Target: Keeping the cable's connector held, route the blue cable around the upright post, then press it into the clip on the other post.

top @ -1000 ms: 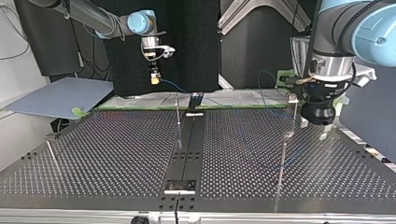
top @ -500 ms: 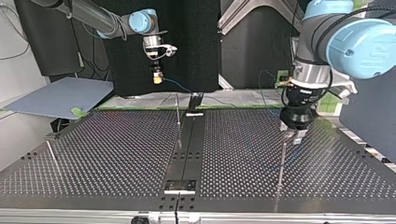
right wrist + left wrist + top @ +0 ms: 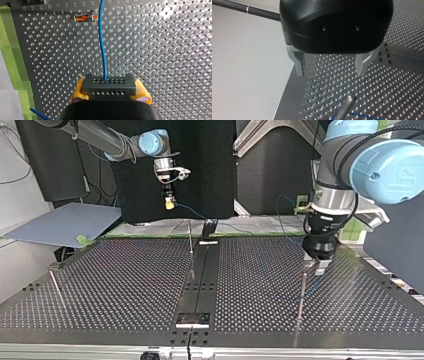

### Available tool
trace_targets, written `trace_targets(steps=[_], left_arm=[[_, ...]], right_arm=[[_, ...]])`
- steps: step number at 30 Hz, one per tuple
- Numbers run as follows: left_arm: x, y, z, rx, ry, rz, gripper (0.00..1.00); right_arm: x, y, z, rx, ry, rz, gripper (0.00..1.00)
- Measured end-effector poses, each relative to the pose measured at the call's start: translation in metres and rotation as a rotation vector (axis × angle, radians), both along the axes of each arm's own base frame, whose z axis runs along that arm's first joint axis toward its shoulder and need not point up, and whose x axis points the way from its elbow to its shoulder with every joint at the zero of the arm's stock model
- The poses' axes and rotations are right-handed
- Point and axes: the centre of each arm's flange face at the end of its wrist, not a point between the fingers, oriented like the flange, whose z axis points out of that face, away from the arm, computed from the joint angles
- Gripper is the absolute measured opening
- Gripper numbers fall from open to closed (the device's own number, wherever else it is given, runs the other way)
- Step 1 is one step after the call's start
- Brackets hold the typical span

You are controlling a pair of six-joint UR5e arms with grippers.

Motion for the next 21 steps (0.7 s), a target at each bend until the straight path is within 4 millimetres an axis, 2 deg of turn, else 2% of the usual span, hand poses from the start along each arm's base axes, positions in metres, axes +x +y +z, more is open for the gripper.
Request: trace_targets(steps=[9, 21], left_arm=[[0.003, 0.001, 0.023, 0.068, -0.035, 0.0, 1.0], [0.008, 0.001, 0.021, 0.163, -0.029, 0.004, 1.0]], right_arm=[[0.0, 0.0, 0.0, 0.0, 0.0, 0.0, 0.0], [0.002, 0.002, 0.0, 0.001, 0.0, 0.006, 0.0]])
